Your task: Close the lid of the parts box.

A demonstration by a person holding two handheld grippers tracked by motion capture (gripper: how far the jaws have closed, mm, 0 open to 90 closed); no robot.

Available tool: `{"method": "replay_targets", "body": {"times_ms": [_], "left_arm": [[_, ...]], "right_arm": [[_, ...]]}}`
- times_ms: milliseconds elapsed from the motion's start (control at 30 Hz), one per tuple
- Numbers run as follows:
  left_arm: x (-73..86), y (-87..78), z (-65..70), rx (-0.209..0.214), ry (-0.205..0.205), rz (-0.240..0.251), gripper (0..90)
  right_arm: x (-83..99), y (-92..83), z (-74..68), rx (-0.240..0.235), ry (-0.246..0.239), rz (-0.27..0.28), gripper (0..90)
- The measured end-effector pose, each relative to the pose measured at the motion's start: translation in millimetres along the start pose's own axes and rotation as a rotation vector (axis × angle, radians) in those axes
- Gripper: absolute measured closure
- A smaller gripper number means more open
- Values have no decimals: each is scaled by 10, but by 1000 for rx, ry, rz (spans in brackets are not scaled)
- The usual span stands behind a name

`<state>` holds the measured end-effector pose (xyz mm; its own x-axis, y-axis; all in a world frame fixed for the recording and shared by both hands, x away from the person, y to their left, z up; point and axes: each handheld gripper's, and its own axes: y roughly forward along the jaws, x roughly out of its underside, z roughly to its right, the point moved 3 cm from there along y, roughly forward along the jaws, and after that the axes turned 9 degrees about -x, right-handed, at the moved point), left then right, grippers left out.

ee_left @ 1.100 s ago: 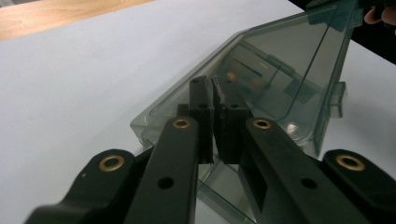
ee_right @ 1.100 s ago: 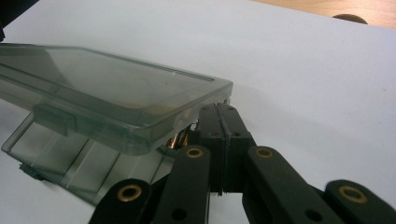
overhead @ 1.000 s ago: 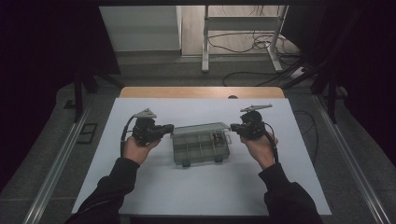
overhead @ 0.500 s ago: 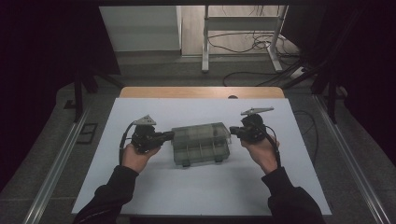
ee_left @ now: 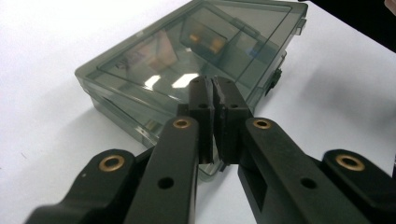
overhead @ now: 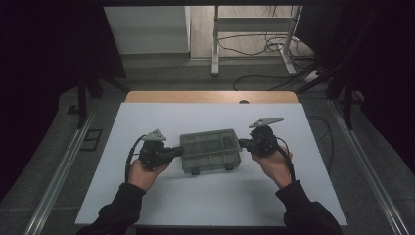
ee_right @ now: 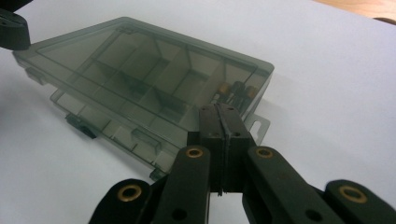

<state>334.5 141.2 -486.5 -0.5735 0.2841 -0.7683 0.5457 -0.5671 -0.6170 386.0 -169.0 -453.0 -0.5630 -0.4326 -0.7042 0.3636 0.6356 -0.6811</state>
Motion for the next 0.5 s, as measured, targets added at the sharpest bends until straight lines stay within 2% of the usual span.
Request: {"method": "replay_targets", "body": {"times_ms": [233,500], "left_arm": [[80,17,50,-1,-1,-21,867],[169,65,88,-17,18,-56,867]], "right_arm": [[104,44,-41,-5,-18,-19,891],[232,111,-39,-7,-18,-45,891]]}}
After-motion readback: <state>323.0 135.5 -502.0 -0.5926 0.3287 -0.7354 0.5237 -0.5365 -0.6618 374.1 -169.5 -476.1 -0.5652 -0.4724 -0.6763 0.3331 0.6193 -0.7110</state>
